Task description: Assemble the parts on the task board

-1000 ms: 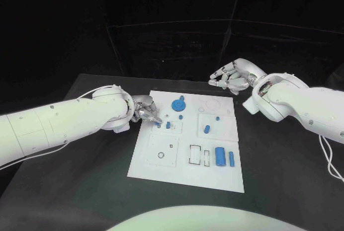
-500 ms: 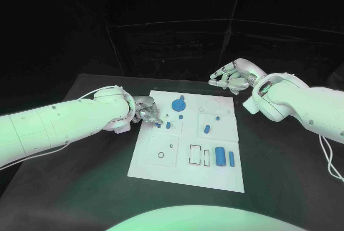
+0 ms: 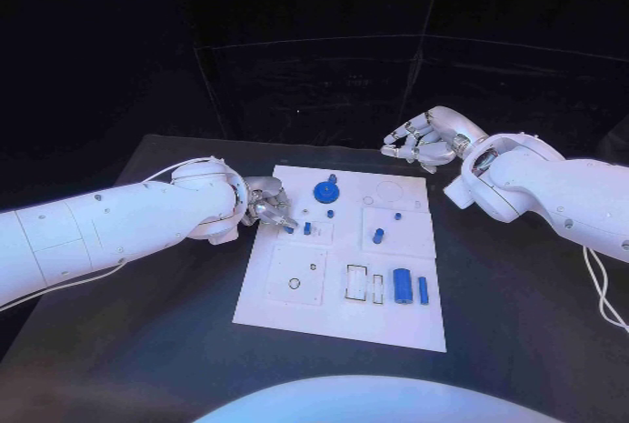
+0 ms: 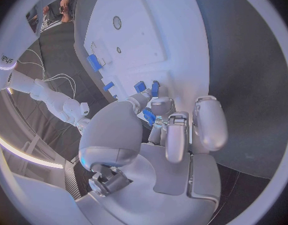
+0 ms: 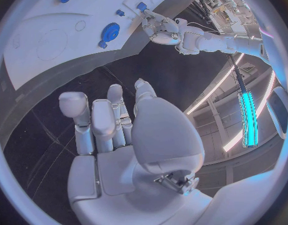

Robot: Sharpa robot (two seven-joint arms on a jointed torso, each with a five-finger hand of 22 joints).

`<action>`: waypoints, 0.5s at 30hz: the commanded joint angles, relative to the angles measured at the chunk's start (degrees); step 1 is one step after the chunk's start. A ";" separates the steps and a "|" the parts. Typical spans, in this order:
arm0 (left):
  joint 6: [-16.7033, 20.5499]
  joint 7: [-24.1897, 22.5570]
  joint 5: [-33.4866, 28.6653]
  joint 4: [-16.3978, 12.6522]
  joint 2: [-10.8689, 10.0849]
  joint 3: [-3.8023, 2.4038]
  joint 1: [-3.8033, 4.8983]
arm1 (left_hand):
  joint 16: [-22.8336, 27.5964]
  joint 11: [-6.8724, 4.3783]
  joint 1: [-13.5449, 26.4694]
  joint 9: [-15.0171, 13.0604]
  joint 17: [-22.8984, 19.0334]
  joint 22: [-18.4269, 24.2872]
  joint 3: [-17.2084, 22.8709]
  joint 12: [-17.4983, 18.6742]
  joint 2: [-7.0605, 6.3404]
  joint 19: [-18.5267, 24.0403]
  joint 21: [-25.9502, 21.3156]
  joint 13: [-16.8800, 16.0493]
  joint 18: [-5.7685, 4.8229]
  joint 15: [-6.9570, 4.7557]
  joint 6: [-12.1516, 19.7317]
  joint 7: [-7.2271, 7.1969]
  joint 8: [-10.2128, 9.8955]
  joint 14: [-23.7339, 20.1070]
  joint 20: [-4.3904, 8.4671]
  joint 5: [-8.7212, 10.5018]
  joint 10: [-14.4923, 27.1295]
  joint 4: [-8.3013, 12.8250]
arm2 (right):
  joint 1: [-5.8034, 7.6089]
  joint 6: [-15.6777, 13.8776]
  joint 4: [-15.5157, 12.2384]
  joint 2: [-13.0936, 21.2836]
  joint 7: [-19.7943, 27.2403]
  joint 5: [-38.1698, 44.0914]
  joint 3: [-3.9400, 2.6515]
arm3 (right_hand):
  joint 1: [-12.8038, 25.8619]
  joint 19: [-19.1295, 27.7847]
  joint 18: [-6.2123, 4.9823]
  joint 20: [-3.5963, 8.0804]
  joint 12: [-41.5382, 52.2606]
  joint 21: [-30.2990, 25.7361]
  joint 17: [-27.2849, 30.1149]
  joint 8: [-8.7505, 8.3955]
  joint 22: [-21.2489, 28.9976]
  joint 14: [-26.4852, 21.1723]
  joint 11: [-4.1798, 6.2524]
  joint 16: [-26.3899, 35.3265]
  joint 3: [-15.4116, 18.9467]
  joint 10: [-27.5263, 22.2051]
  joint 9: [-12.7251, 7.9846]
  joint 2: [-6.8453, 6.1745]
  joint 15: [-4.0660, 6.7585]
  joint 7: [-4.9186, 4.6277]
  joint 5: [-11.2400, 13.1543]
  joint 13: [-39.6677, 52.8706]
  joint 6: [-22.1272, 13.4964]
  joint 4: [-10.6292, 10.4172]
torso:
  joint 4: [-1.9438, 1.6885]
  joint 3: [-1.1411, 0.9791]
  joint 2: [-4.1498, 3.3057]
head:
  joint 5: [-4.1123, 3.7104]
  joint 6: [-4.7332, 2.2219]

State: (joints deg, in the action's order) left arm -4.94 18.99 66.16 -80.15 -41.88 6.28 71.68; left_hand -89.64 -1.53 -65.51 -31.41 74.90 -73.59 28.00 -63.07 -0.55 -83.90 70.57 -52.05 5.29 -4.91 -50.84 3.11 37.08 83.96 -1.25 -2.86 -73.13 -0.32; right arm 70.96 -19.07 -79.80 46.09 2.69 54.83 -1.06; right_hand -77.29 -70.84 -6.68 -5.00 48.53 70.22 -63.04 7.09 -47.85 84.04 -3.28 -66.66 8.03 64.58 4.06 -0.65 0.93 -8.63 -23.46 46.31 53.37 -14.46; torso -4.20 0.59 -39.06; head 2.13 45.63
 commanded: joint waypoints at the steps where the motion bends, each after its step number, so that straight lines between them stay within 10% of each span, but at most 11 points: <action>1: -1.36 -0.07 0.29 -0.26 -0.05 0.05 -0.03 | -0.36 -0.17 0.13 -0.11 15.10 -0.07 5.08 -0.39 0.37 -0.66 0.19 -0.05 -0.82 -0.31 0.02 -0.58 0.17 6.04 0.30 -0.17 -0.38 4.82 | 0.10 0.25 -0.01 -0.03 0.53 0.10 -0.03 | 0.12 0.38 -1.07 -0.01 -0.22 -0.37 0.03 0.36 0.07 0.63 -0.13 0.29 0.20 -0.37 -0.04 0.48 0.18 0.17 -0.23 -0.07 0.12 -0.18 | -0.03 0.01 0.01 | -0.01 0.04; 15: -0.56 -0.12 0.29 0.17 0.16 0.06 -0.03 | -0.36 -0.65 3.63 -0.63 15.10 -0.39 4.51 -1.11 -1.82 -0.80 0.43 -0.66 -0.88 -0.68 -0.47 -1.22 1.74 6.04 0.57 -1.19 -0.80 3.61 | 0.10 0.17 -0.02 -0.05 0.50 0.10 -0.03 | 0.12 0.38 -1.07 -0.01 -0.22 -0.37 0.03 0.36 0.07 0.63 -0.13 0.29 0.20 -0.37 -0.04 0.48 0.18 0.17 -0.23 -0.07 0.12 -0.18 | 0.04 -0.02 0.01 | -0.02 0.11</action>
State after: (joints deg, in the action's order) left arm -5.09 18.99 66.26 -80.01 -41.82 6.30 71.68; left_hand -89.63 -2.05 -62.57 -31.51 74.90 -73.91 30.95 -63.84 -2.36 -84.09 70.73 -52.60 5.28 -5.23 -51.19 2.33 38.57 84.05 -1.05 -3.54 -73.65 2.15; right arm 70.96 -19.06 -79.76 46.06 2.70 54.84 -1.06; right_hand -77.29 -70.84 -6.68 -5.00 48.53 70.22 -63.04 7.09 -47.85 84.04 -3.28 -66.66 8.03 64.58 4.06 -0.65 0.93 -8.63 -23.46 46.31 53.37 -14.46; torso -4.20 0.58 -39.06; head 2.11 45.74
